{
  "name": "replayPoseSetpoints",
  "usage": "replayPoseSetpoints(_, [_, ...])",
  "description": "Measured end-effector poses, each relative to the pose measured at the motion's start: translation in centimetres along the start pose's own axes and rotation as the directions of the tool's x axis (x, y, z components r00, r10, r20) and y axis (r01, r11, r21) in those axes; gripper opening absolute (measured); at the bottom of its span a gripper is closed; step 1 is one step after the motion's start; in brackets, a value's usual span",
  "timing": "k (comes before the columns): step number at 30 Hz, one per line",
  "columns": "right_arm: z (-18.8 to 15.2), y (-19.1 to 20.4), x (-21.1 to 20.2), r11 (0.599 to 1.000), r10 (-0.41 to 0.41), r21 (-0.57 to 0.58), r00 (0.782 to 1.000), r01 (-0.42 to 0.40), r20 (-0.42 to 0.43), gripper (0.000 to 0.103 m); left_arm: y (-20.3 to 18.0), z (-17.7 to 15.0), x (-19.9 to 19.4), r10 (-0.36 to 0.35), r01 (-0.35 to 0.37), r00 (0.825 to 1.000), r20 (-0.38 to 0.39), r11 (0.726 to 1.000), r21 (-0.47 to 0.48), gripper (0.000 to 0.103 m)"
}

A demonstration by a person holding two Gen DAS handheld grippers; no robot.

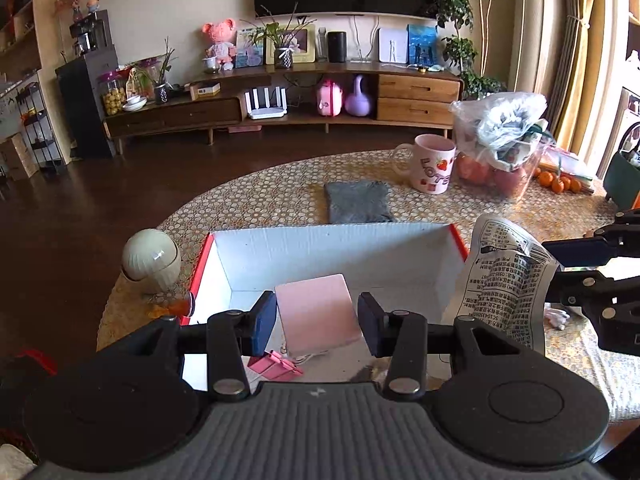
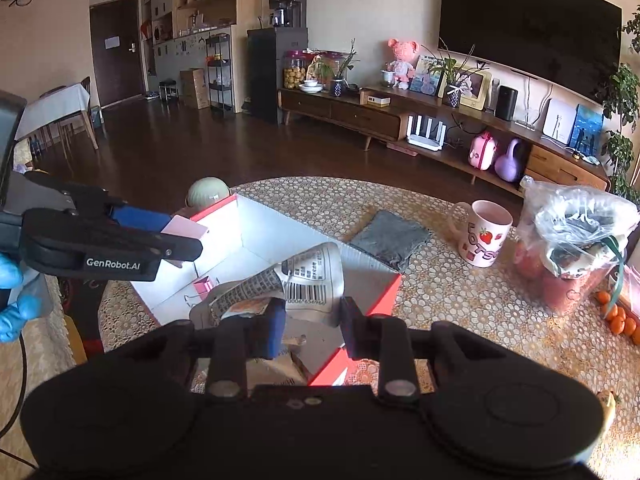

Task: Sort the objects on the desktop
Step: 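Carry the sticky-note pad and snack packet over the red shoebox with both tools, then open the left tool to drop the pad in the box while the right tool releases the packet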

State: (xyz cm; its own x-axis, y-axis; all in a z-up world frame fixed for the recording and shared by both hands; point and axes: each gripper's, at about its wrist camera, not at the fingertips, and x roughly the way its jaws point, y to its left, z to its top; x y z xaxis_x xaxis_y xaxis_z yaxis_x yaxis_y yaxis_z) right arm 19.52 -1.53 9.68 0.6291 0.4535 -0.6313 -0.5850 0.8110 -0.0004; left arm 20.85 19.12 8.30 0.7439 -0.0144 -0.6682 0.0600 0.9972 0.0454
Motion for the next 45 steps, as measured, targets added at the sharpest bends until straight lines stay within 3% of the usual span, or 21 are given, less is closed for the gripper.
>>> replayPoseSetpoints(12, [0.0,2.1,6.3,0.997,-0.032,-0.068,0.996,0.027,-0.083,0.029,1.5,0.6,6.7,0.022,-0.02,0.997,-0.071,1.0,0.024,0.044])
replayPoseSetpoints(22, [-1.4,5.3,10.0,0.987,-0.045,-0.159,0.986,0.019,-0.16,0.029,1.2,1.4,12.0,0.022,-0.017,0.985,-0.171,0.999,0.032,0.044])
replayPoseSetpoints(28, [-2.0,5.9,11.3,0.986,-0.055,-0.163,0.98,0.023,-0.192,0.03,1.1,1.4,14.5,0.006,0.0,0.966,-0.257,1.0,0.022,0.044])
replayPoseSetpoints(36, [-2.4,5.5,11.9,0.99,-0.052,-0.142,0.975,0.021,-0.214,0.031,1.1,0.9,17.2,0.005,-0.001,0.926,-0.379,1.0,0.011,0.044])
replayPoseSetpoints(45, [-2.5,5.7,11.2,0.992,-0.029,-0.128,0.975,0.001,-0.219,0.037,0.8,0.5,17.9,0.019,-0.012,0.911,-0.413,1.0,0.018,0.045])
